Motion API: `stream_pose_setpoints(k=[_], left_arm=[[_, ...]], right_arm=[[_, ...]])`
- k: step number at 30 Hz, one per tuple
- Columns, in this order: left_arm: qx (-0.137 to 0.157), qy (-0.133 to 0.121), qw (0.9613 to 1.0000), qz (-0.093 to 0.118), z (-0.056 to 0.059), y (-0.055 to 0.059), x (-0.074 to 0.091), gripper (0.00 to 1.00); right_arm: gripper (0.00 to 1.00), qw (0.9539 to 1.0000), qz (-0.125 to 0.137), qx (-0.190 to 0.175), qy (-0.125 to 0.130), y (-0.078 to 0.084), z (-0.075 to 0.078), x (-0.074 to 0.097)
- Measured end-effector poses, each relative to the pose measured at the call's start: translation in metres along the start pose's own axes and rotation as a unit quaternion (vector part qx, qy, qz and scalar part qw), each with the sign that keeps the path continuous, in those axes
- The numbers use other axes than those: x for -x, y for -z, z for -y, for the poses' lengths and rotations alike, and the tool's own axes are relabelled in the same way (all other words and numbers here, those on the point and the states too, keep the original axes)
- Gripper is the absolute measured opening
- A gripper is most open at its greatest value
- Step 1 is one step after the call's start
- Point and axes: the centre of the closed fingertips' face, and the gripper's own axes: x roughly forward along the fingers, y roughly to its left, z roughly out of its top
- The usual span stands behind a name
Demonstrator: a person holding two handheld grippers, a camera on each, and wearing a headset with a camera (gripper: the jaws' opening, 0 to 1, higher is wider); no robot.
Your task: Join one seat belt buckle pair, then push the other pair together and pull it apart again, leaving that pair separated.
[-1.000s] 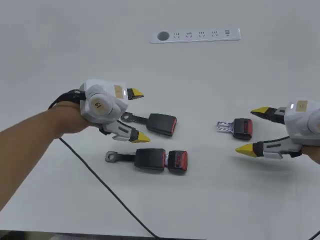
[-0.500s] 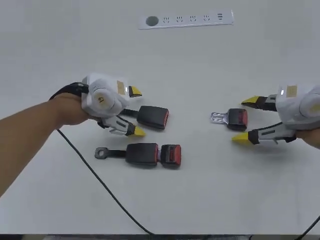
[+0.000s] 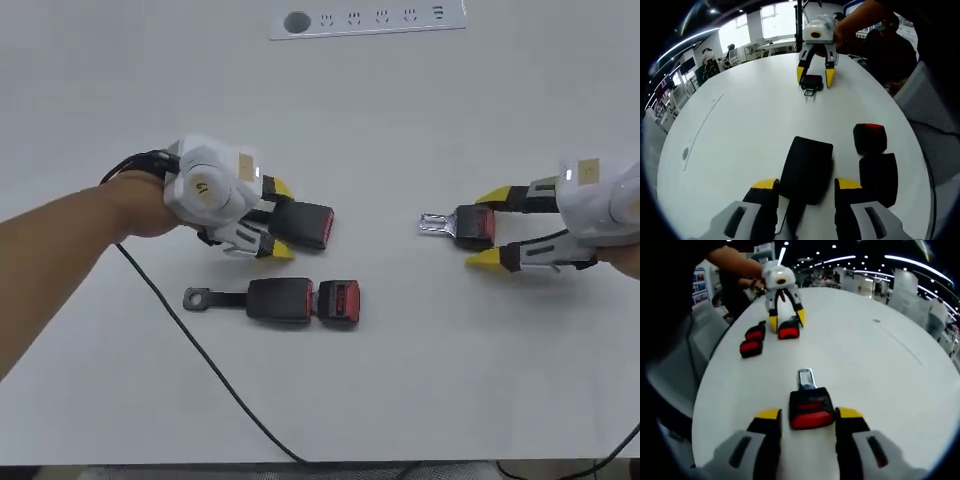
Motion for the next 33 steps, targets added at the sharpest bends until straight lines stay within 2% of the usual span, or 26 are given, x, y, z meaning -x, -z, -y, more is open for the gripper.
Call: stream_pose_setpoints(k=[2, 8, 13, 21, 33], left_arm=[[0.003, -0.003, 1.0000, 0.000, -0.0008, 0.0002, 0.0004, 0.45], [0.002, -0.016, 0.9999, -0.002, -0.0090, 0.0013, 0.0008, 0.36], [0.005, -0.012, 0.9999, -0.008, -0.0076, 0.0017, -0.0004, 0.36], [0.011, -0.011, 0.9998, -0.010, -0.0086, 0.0004, -0.0019, 0.35], [0.029, -0.009, 0.9995, -0.005, -0.0082, -0.0008, -0.0024, 0.35]], right_arm=[[0.37, 1.0000, -0.001, 0.004, 0.005, 0.0005, 0.0030, -0.0001], [0.36, 1.0000, 0.006, 0.005, 0.001, 0.0004, 0.0031, 0.0002], [0.35, 0.9999, 0.012, 0.009, -0.005, 0.0010, 0.0040, -0.0002], [0.35, 0.9992, 0.036, 0.004, -0.015, 0.0011, 0.0055, -0.0004], [0.35, 0.9981, 0.059, -0.012, -0.009, -0.0021, 0.0053, -0.0043]])
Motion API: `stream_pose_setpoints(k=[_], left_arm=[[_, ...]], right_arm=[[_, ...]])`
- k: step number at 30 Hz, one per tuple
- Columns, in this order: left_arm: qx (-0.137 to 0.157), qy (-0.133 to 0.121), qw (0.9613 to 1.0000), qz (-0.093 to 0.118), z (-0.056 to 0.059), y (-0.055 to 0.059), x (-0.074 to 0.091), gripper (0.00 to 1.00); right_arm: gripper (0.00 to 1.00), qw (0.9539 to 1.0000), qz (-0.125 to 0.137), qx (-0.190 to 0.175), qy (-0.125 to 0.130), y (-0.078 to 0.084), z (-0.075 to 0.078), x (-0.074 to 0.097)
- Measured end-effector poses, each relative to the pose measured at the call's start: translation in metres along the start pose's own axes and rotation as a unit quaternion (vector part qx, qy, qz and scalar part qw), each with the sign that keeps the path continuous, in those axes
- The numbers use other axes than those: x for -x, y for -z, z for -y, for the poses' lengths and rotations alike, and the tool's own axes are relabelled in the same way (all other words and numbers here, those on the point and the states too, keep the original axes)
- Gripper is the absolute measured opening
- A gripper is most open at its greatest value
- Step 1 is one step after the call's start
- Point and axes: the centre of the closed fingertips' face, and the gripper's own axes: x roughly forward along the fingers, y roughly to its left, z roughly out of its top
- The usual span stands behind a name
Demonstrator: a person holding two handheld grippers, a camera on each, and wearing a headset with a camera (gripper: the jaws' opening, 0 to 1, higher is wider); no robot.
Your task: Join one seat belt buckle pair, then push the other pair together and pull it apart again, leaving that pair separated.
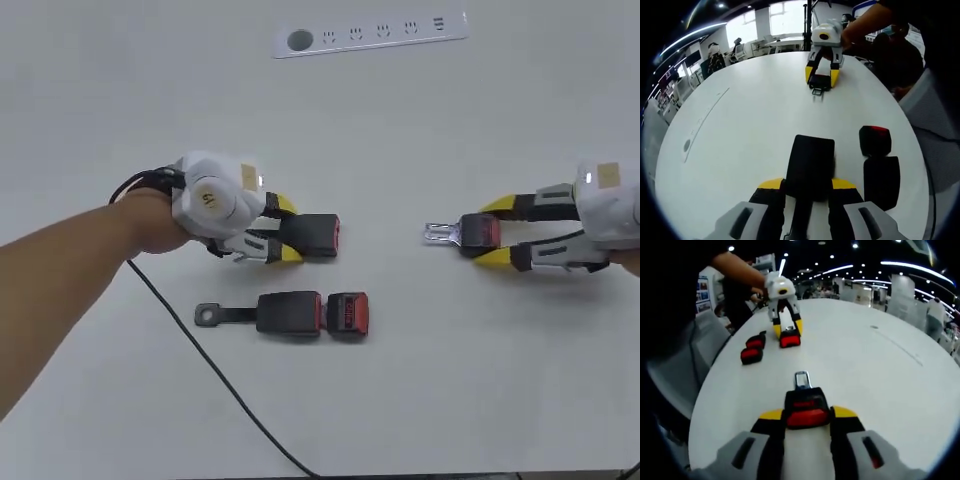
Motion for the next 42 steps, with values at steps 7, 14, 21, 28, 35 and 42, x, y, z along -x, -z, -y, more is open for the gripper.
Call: stream_pose_setpoints(k=[7, 14, 21, 28, 35, 42], left_arm=[[0.011, 0.000, 0.9999, -0.002, 0.001, 0.000, 0.000, 0.35], [0.012, 0.002, 0.9999, -0.005, 0.001, 0.001, 0.001, 0.35], [0.012, 0.002, 0.9999, -0.007, 0.000, 0.003, 0.001, 0.35], [0.013, 0.002, 0.9999, -0.010, 0.000, 0.004, 0.002, 0.35], [0.014, 0.001, 0.9998, -0.014, 0.000, 0.004, 0.002, 0.35], [0.014, 0.001, 0.9997, -0.018, 0.001, 0.004, 0.002, 0.35]], right_arm=[[0.35, 0.9999, 0.011, 0.000, 0.000, -0.008, -0.003, -0.010], [0.35, 0.9998, 0.016, 0.003, -0.007, -0.017, -0.007, -0.023], [0.35, 0.9996, 0.025, 0.003, -0.012, -0.031, -0.011, -0.040], [0.35, 0.9995, 0.026, 0.005, -0.017, -0.047, -0.012, -0.062], [0.35, 0.9993, 0.031, 0.006, -0.022, -0.059, -0.017, -0.078], [0.35, 0.9991, 0.034, 0.008, -0.026, -0.067, -0.023, -0.091]])
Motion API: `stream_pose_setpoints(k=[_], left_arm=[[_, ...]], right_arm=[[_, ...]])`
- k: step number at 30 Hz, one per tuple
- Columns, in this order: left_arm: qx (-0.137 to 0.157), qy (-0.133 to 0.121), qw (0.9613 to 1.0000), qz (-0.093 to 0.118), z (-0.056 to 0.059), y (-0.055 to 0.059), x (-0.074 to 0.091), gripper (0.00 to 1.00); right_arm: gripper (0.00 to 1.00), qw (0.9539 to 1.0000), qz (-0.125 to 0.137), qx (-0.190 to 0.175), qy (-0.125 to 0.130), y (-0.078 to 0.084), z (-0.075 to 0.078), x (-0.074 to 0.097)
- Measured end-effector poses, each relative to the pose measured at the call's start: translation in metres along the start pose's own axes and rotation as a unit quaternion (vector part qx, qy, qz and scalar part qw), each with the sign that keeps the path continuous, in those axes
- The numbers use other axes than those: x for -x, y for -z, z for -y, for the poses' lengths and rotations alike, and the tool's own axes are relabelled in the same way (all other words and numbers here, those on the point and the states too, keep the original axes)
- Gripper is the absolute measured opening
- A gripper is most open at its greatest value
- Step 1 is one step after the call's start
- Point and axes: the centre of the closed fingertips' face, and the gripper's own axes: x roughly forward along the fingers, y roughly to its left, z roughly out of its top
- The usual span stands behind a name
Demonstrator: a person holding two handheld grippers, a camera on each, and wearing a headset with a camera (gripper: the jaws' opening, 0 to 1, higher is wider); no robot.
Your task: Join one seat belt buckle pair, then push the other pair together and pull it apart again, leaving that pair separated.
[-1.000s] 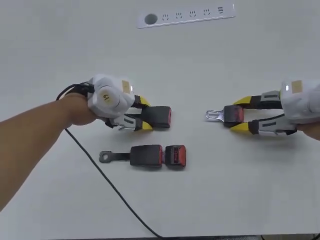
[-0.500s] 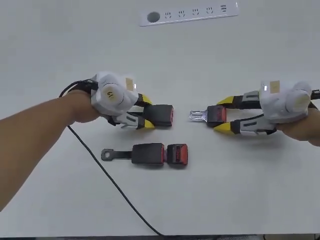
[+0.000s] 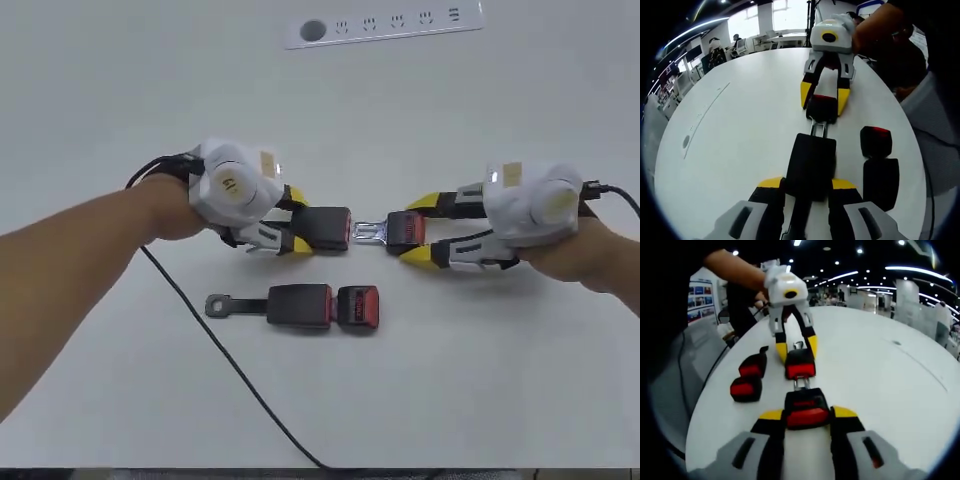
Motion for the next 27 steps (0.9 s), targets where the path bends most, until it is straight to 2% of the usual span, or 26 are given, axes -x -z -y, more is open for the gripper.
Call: stream_pose_setpoints(k=[10, 27], left_arm=[[-0.005, 0.002, 1.0000, -0.005, 0.001, -0.001, -0.001, 0.35], [-0.021, 0.009, 0.9997, -0.011, 0.001, 0.000, -0.001, 0.34]], right_arm=[[0.35, 0.9999, -0.009, 0.007, 0.000, -0.008, -0.006, -0.013], [0.35, 0.9995, -0.030, 0.001, -0.005, -0.005, -0.008, -0.009]])
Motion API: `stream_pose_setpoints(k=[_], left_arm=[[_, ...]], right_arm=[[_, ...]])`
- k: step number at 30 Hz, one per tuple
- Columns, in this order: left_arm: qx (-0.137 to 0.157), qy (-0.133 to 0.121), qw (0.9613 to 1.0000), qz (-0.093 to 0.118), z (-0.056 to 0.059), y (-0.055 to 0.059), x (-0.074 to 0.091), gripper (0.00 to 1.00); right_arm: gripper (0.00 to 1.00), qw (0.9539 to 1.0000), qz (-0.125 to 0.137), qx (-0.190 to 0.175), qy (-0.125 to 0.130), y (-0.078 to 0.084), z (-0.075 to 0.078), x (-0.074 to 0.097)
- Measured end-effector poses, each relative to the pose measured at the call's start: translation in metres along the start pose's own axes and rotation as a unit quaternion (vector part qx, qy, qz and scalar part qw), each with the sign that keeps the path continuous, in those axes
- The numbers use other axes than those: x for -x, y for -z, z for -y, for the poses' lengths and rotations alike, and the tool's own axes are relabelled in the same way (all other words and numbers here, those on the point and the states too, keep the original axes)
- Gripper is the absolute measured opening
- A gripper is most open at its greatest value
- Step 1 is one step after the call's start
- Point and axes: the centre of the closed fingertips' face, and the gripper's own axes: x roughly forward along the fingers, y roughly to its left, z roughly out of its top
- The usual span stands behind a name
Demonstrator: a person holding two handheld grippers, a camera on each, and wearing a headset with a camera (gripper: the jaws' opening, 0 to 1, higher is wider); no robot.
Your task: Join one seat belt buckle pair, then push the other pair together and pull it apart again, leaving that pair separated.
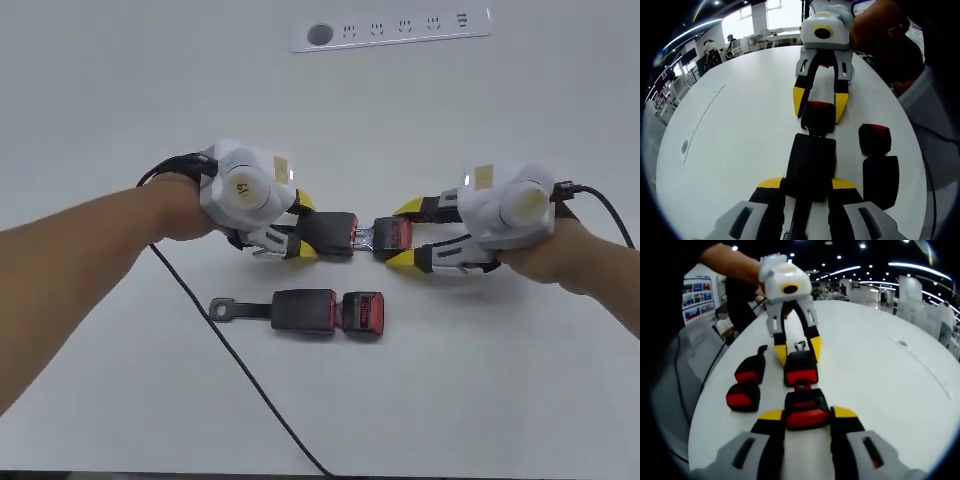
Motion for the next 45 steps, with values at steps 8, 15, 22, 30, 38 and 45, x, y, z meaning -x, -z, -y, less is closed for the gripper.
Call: stream_pose_setpoints(k=[8, 15, 22, 30, 38, 45], left_arm=[[0.000, 0.000, 1.0000, -0.001, -0.001, 0.002, 0.000, 0.34], [-0.002, 0.001, 1.0000, -0.004, -0.001, 0.001, -0.001, 0.34], [-0.005, 0.002, 1.0000, -0.007, -0.001, 0.000, 0.000, 0.34], [-0.010, 0.007, 0.9999, -0.011, 0.000, -0.001, 0.000, 0.34], [-0.010, 0.008, 0.9999, -0.007, 0.001, -0.001, 0.000, 0.34], [-0.012, 0.009, 0.9999, -0.007, 0.001, 0.000, 0.000, 0.35]], right_arm=[[0.35, 1.0000, -0.002, -0.005, 0.004, -0.002, 0.000, -0.002], [0.35, 0.9999, -0.005, -0.006, 0.008, -0.009, -0.002, -0.011], [0.35, 0.9996, -0.011, -0.018, 0.021, -0.010, -0.002, -0.013], [0.35, 0.9993, -0.020, -0.020, 0.025, -0.010, 0.004, -0.017], [0.35, 0.9993, -0.022, -0.017, 0.025, -0.010, 0.006, -0.018], [0.35, 0.9993, -0.023, -0.016, 0.026, -0.011, 0.005, -0.018]])
